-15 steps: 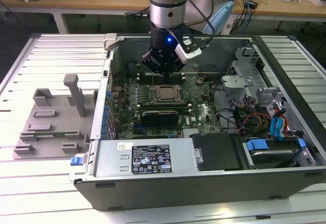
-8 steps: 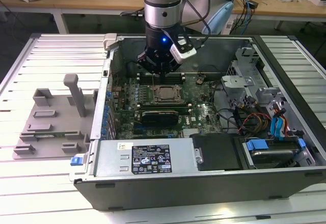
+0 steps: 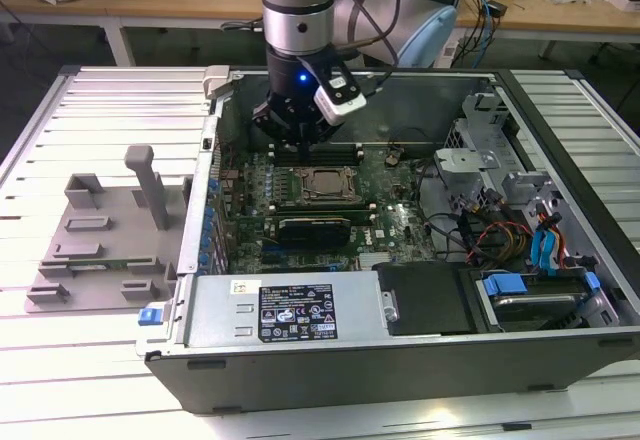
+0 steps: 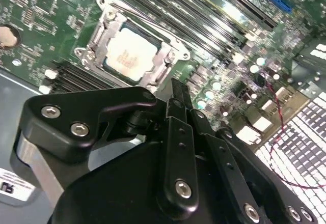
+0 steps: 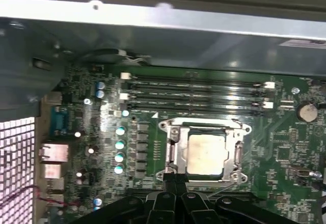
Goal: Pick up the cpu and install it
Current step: 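Install the first cpu locking lever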
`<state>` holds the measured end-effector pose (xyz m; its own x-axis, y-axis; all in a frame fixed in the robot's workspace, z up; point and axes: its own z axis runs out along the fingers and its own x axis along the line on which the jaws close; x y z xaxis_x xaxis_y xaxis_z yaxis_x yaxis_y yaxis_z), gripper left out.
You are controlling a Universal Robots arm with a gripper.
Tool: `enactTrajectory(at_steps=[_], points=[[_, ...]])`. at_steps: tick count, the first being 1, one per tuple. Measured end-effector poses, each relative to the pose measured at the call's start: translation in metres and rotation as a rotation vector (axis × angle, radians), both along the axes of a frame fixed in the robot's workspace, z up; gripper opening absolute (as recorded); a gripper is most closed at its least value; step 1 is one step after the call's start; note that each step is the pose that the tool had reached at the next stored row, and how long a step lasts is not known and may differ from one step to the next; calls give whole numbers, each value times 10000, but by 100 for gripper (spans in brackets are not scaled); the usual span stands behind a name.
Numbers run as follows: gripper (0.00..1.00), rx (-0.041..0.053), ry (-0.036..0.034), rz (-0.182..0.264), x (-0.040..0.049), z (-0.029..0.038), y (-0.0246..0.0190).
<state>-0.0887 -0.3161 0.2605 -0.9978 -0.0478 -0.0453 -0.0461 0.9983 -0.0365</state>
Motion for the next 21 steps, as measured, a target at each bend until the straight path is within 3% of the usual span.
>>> enactTrajectory(at_steps=[2,3,6,9,11,13,15,16,17,19,20,21], points=[[11,0,0,0,-42,0,0],[11,-1,0,0,-118,0,0],[11,15,2,0,-138,1,-1],[11,297,0,0,-137,0,-3],[11,572,0,-1,-137,0,-6],[11,1003,-1,-1,-137,0,-10],[11,1526,0,-1,-140,0,-13],[11,1663,0,1,-144,0,-15],[11,1888,-1,-1,-151,0,-18],[11,2144,0,-1,-160,0,-21],[11,2433,0,-1,-164,0,-25],[11,2529,0,-1,-164,0,-27]])
